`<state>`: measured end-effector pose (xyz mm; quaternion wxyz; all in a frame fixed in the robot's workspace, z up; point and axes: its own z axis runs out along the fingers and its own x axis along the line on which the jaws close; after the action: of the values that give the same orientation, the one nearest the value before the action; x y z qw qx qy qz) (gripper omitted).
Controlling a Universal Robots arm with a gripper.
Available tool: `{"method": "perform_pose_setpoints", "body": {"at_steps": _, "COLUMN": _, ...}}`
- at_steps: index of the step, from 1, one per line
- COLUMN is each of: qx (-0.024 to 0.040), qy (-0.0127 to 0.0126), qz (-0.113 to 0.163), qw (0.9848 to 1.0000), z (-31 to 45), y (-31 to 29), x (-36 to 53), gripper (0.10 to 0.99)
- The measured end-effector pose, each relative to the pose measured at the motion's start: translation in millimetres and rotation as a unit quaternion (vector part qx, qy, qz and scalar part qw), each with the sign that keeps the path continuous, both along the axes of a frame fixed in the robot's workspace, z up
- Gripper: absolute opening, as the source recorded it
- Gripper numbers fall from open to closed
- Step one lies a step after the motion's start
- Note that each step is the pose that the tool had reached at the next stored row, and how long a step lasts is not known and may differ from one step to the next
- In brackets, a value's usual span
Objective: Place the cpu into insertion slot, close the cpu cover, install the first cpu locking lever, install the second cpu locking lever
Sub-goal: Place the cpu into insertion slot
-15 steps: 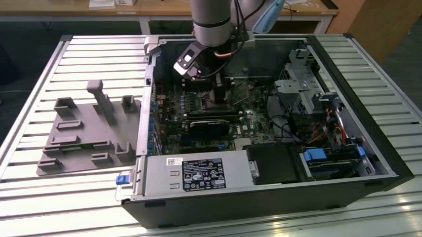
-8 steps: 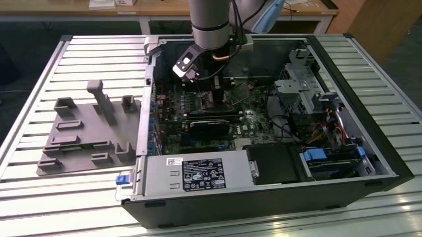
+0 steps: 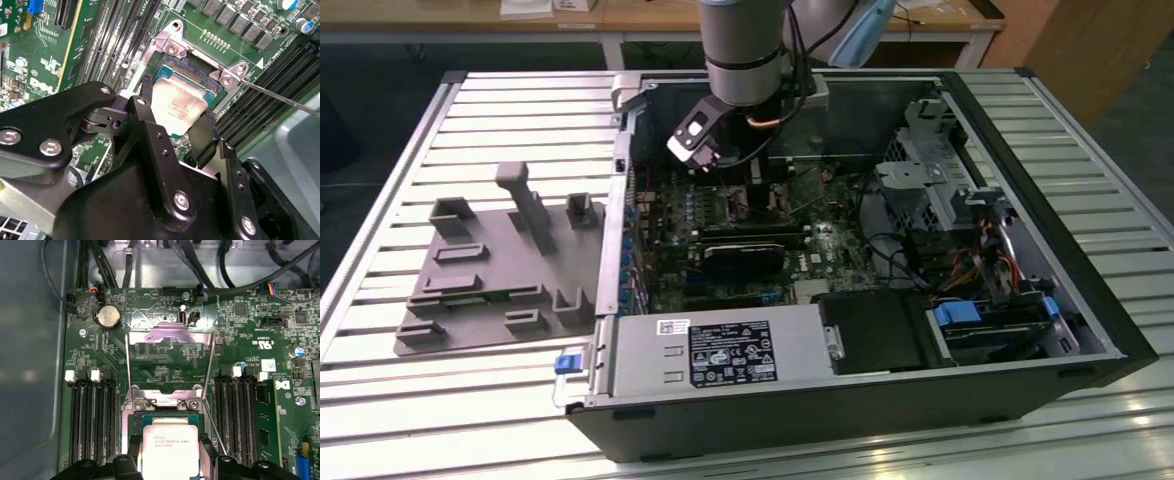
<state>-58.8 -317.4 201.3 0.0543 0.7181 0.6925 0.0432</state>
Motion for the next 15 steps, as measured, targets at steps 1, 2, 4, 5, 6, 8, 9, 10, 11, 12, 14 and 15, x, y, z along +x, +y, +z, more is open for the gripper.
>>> {"method": "perform_pose_setpoints", "body": {"at_steps": 1, "qx": 0.0003, "qy": 0.0, "qz": 0.001, "qw": 1.0, "z": -0.7, "y": 0.0, "x": 0.0, "gripper": 0.537}}
{"method": "perform_pose_setpoints", "body": {"at_steps": 2, "qx": 0.0005, "qy": 0.0, "qz": 0.002, "qw": 1.0, "z": -1.6, "y": 0.0, "x": -0.1, "gripper": 0.537}}
{"method": "perform_pose_setpoints", "body": {"at_steps": 4, "qx": 0.001, "qy": 0.0, "qz": 0.005, "qw": 1.0, "z": -3.6, "y": 0.0, "x": -0.1, "gripper": 0.537}}
{"method": "perform_pose_setpoints", "body": {"at_steps": 5, "qx": 0.001, "qy": 0.0, "qz": 0.007, "qw": 1.0, "z": -4.2, "y": 0.0, "x": -0.1, "gripper": 0.537}}
{"method": "perform_pose_setpoints", "body": {"at_steps": 6, "qx": 0.0009, "qy": 0.0001, "qz": 0.01, "qw": 1.0, "z": -4.7, "y": -0.1, "x": -0.1, "gripper": 0.537}}
{"method": "perform_pose_setpoints", "body": {"at_steps": 8, "qx": 0.0009, "qy": 0.0001, "qz": 0.015, "qw": 0.9999, "z": -5.6, "y": 0.0, "x": -0.1, "gripper": 0.537}}
{"method": "perform_pose_setpoints", "body": {"at_steps": 9, "qx": 0.0012, "qy": 0.0001, "qz": 0.019, "qw": 0.9998, "z": -6.1, "y": 0.0, "x": -0.2, "gripper": 0.537}}
{"method": "perform_pose_setpoints", "body": {"at_steps": 10, "qx": 0.0017, "qy": 0.0001, "qz": 0.021, "qw": 0.9998, "z": -6.6, "y": 0.0, "x": -0.2, "gripper": 0.537}}
{"method": "perform_pose_setpoints", "body": {"at_steps": 11, "qx": 0.0018, "qy": 0.0001, "qz": 0.023, "qw": 0.9997, "z": -7.0, "y": 0.0, "x": -0.4, "gripper": 0.537}}
{"method": "perform_pose_setpoints", "body": {"at_steps": 12, "qx": 0.002, "qy": 0.0, "qz": 0.024, "qw": 0.9997, "z": -7.5, "y": 0.0, "x": -0.4, "gripper": 0.537}}
{"method": "perform_pose_setpoints", "body": {"at_steps": 14, "qx": 0.002, "qy": 0.0, "qz": 0.024, "qw": 0.9997, "z": -8.4, "y": 0.0, "x": -0.6, "gripper": 0.537}}
{"method": "perform_pose_setpoints", "body": {"at_steps": 15, "qx": 0.0019, "qy": 0.0001, "qz": 0.024, "qw": 0.9997, "z": -8.8, "y": 0.0, "x": -0.9, "gripper": 0.537}}
